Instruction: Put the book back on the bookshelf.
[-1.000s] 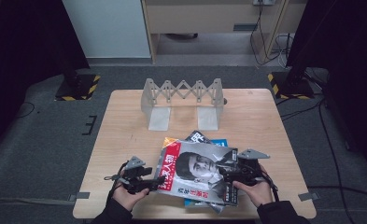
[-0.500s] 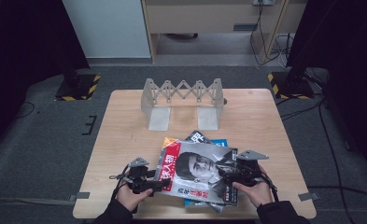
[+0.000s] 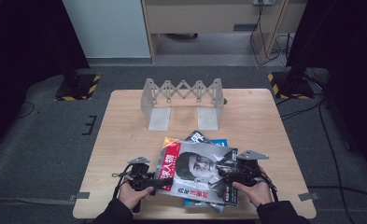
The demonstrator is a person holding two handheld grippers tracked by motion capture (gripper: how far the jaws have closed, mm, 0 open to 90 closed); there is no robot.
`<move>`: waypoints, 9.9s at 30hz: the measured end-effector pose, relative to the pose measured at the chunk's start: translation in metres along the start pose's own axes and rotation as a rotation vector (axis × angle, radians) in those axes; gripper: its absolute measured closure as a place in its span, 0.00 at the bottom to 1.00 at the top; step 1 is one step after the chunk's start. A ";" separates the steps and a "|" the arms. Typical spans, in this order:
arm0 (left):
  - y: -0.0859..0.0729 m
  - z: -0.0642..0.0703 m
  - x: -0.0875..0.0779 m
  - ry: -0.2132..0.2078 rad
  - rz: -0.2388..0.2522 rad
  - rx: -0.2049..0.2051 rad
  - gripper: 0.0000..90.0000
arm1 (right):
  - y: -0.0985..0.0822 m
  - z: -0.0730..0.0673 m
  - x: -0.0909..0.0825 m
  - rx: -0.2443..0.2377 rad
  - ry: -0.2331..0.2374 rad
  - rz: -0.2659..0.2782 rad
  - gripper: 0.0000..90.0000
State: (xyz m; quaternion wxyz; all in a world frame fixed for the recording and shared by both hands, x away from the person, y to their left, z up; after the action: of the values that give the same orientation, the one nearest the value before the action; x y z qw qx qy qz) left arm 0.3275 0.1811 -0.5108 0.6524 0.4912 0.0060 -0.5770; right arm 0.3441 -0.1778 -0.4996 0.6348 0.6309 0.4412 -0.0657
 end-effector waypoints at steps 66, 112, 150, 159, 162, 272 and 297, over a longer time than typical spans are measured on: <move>0.072 0.035 -0.025 -0.194 0.211 -0.101 0.96 | 0.004 0.091 -0.038 0.149 -0.209 0.151 0.07; 0.124 0.072 -0.030 -0.405 0.364 -0.167 0.95 | -0.025 0.136 -0.014 0.057 -0.262 -0.085 0.05; 0.130 0.018 -0.138 -0.163 0.607 -0.140 0.95 | -0.035 0.138 -0.008 0.034 -0.260 -0.053 0.01; 0.132 0.008 -0.157 -0.117 0.641 -0.138 0.95 | -0.035 0.138 -0.008 0.035 -0.262 -0.053 0.01; 0.131 0.005 -0.164 -0.103 0.654 -0.140 0.95 | -0.035 0.138 -0.008 0.036 -0.264 -0.051 0.01; 0.227 -0.026 -0.126 0.517 0.463 -0.019 0.96 | -0.035 0.136 -0.007 0.047 -0.275 -0.052 0.01; 0.237 -0.029 -0.091 0.645 0.374 0.011 0.96 | -0.035 0.136 -0.007 0.048 -0.275 -0.052 0.01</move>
State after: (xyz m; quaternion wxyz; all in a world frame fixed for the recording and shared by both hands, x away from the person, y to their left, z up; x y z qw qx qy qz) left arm 0.4936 0.2323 -0.3233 0.7084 0.6439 0.1181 -0.2637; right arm 0.3825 -0.3049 -0.5465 0.6719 0.6194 0.3646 -0.1785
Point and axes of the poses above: each handheld gripper's, and its own axes: x roughly forward along the jaws, y roughly out of its top, z roughly to its right, the point moved 1 cm from there along x, roughly forward along the jaws, and after that the axes turned 2 degrees about x, right-handed, at the moved point
